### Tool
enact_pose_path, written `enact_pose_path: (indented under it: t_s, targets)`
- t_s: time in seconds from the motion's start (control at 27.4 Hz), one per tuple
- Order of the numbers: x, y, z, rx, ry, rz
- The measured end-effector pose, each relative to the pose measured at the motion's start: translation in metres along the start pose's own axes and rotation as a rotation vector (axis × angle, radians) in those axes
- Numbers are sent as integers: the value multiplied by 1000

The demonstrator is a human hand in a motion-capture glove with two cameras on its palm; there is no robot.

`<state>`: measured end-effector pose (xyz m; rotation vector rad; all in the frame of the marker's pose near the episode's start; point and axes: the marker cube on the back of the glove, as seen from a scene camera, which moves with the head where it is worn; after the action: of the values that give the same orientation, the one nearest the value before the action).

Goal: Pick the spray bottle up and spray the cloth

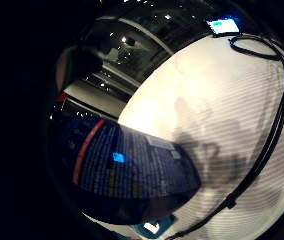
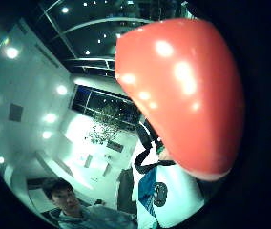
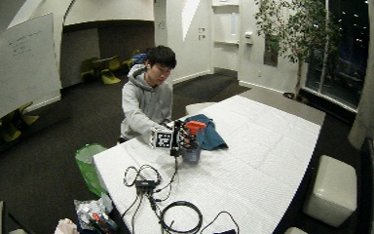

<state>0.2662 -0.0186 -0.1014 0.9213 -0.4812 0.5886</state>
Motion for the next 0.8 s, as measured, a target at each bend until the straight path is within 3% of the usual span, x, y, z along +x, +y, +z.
enact_pose_path:
  t_s: [0.44,0.8]
  targets:
    - [5,-13,0,2,-18,97]
    - [-11,-23,16,-203,108,37]
